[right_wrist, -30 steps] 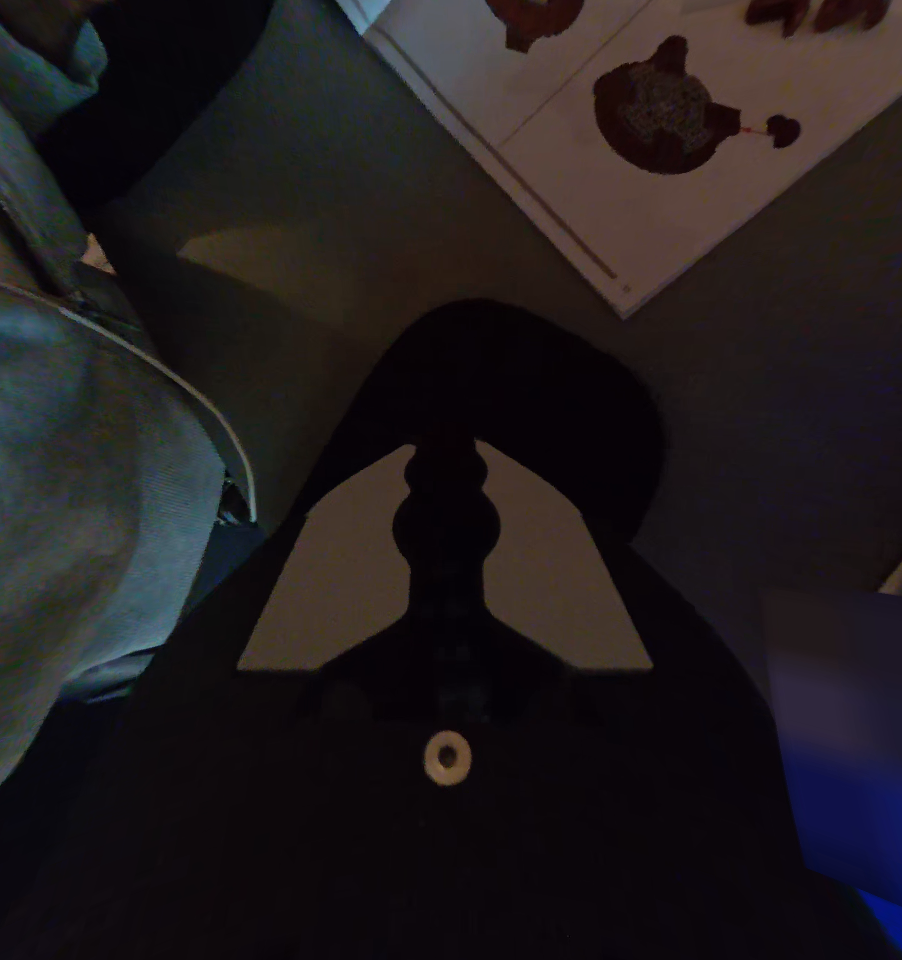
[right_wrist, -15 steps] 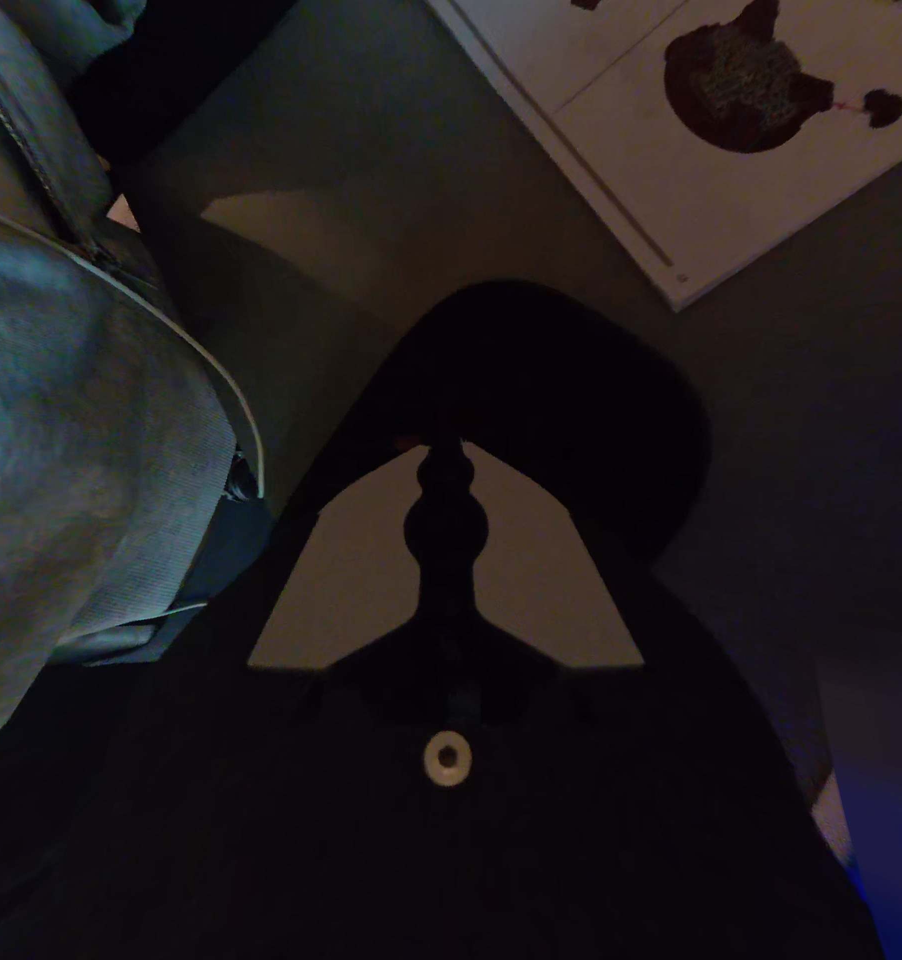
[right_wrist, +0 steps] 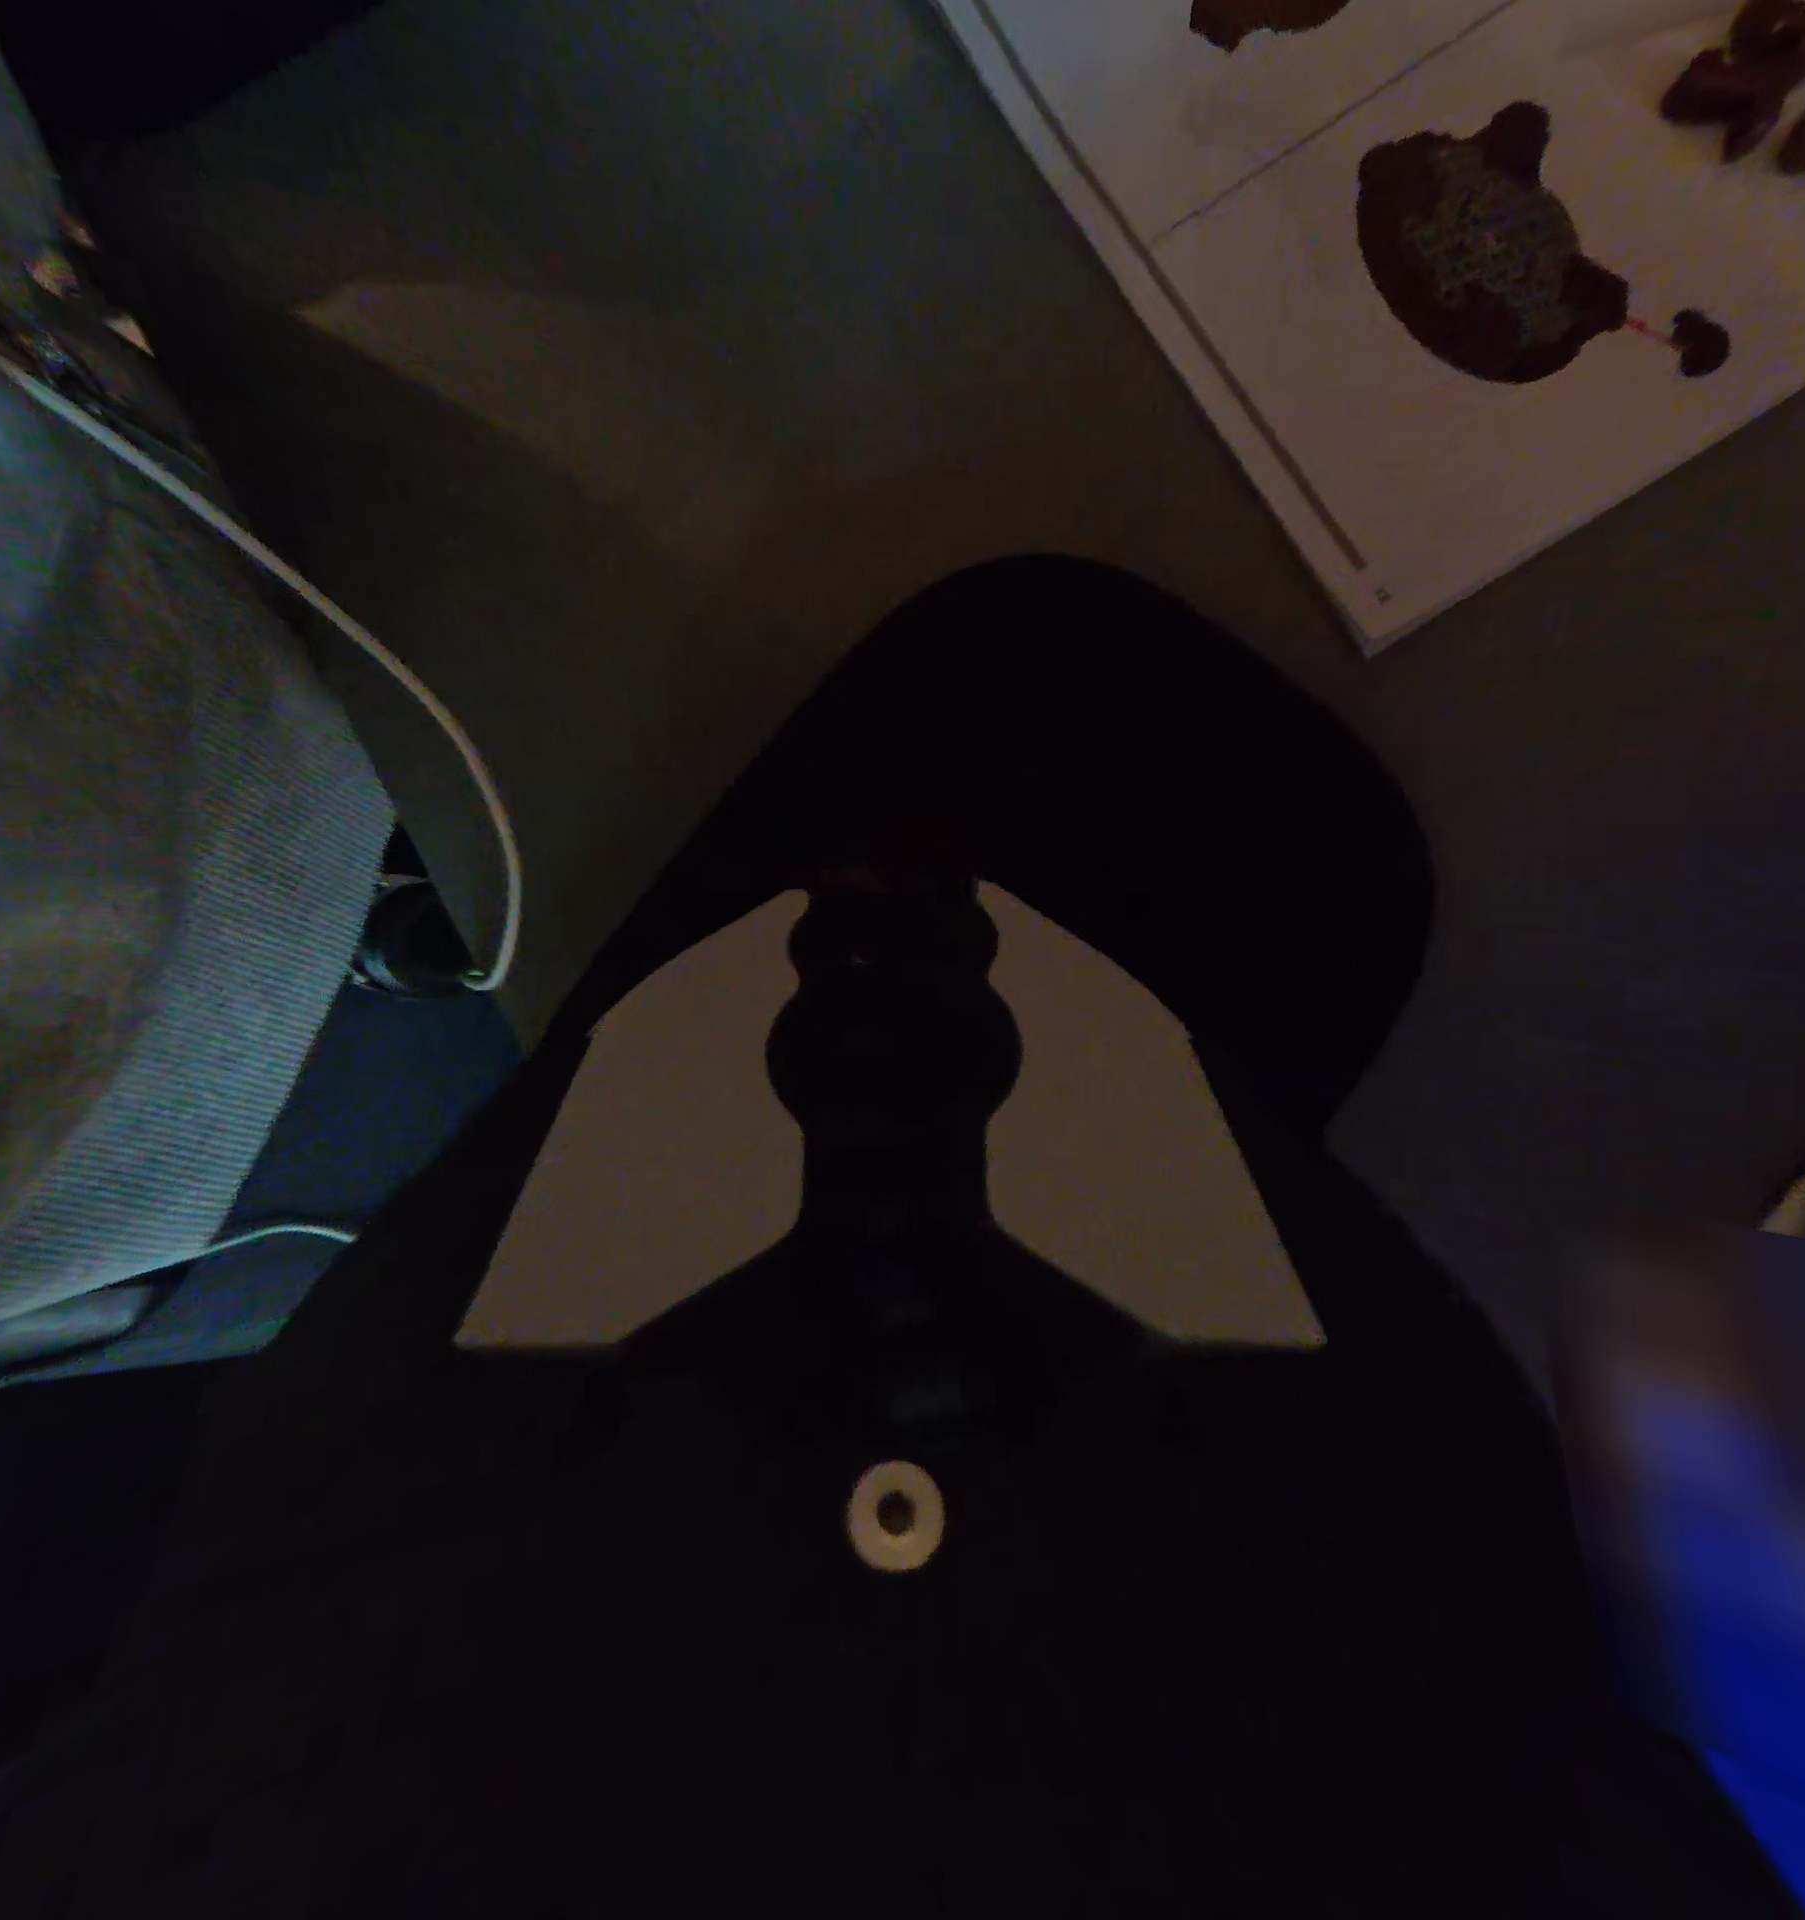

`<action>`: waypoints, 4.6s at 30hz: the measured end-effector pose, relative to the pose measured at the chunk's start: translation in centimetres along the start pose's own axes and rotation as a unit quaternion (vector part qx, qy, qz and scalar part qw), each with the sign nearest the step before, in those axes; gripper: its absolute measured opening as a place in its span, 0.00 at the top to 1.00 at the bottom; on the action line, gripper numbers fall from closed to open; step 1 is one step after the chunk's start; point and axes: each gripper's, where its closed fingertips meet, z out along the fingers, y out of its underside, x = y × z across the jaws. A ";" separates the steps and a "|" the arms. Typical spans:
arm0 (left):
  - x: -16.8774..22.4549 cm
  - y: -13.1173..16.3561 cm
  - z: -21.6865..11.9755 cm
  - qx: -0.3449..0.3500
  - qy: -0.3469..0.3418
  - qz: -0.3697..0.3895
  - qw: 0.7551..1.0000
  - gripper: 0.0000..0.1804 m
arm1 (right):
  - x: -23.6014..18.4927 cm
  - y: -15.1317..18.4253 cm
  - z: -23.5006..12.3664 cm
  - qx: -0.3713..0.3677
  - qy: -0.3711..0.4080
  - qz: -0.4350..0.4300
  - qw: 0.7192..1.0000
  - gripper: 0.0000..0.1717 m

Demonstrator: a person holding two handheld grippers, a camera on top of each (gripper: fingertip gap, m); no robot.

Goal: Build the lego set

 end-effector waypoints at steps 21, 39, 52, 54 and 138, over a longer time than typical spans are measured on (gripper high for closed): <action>0.0 -0.2 -0.1 0.006 -0.003 0.002 1.000 0.88 | 0.9 -0.8 -1.8 0.080 0.015 0.013 0.997 0.98; 0.3 -0.1 0.0 0.004 -0.002 0.007 1.000 0.88 | -1.1 0.5 0.2 0.044 -0.008 0.005 0.999 0.97; 3.2 -4.0 -0.7 0.064 0.099 -0.054 0.992 0.88 | 3.7 -7.4 -4.5 0.310 0.049 0.087 0.945 0.99; 5.2 -5.1 -0.9 0.072 0.164 -0.090 0.980 0.88 | 4.6 -9.2 -5.2 0.330 0.105 0.047 0.937 0.99; 0.8 -1.8 1.2 0.010 0.008 -0.131 0.991 0.88 | 9.9 -3.7 -5.5 0.116 0.324 0.032 0.938 1.00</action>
